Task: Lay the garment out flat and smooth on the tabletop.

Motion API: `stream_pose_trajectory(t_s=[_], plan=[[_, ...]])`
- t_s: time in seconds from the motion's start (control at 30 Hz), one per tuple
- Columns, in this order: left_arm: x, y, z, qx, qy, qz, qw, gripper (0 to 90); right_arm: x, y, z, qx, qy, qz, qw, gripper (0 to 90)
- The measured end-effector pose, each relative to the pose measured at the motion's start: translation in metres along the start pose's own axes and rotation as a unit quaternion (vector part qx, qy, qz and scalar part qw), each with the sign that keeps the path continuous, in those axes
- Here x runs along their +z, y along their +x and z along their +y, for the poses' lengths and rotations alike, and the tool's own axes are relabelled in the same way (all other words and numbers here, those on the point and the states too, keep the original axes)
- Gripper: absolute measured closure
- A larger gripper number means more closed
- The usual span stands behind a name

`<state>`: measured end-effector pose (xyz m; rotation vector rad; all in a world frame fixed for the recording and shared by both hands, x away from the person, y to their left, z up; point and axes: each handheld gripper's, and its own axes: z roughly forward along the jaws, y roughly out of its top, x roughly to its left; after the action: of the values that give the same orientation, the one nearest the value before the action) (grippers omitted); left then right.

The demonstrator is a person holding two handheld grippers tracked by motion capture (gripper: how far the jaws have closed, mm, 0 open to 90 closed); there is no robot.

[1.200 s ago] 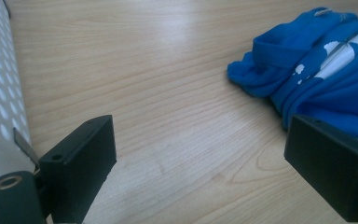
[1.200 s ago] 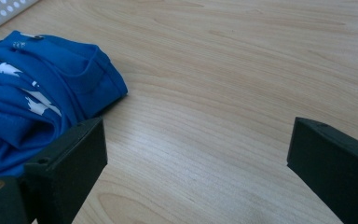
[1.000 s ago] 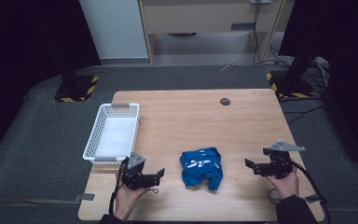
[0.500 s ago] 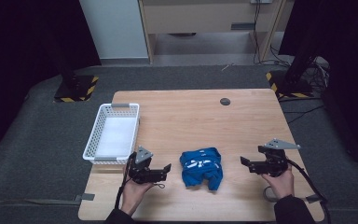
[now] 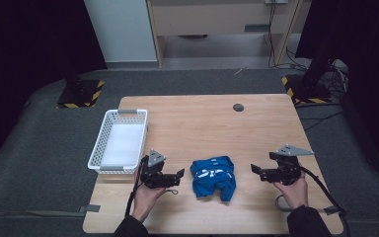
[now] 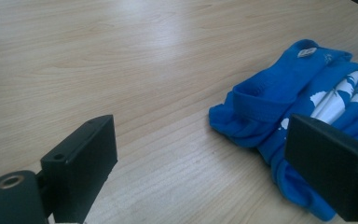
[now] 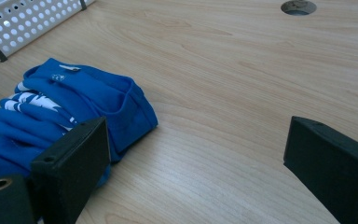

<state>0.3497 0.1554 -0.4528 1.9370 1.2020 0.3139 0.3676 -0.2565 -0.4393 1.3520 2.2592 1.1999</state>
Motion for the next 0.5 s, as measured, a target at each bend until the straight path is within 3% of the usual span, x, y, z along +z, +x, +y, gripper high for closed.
stream_pose_trajectory(t_s=[0.17,0.5], plan=[[0.003,0.0,0.005,0.002,-0.005,-0.003,1.0,9.8,0.006,0.006,0.004,-0.015,0.004,0.004,0.9999,8.0],[0.013,-0.001,0.011,0.0,-0.003,-0.017,0.9998,11.0,0.014,0.012,0.013,-0.017,-0.003,0.012,0.9998,9.7]])
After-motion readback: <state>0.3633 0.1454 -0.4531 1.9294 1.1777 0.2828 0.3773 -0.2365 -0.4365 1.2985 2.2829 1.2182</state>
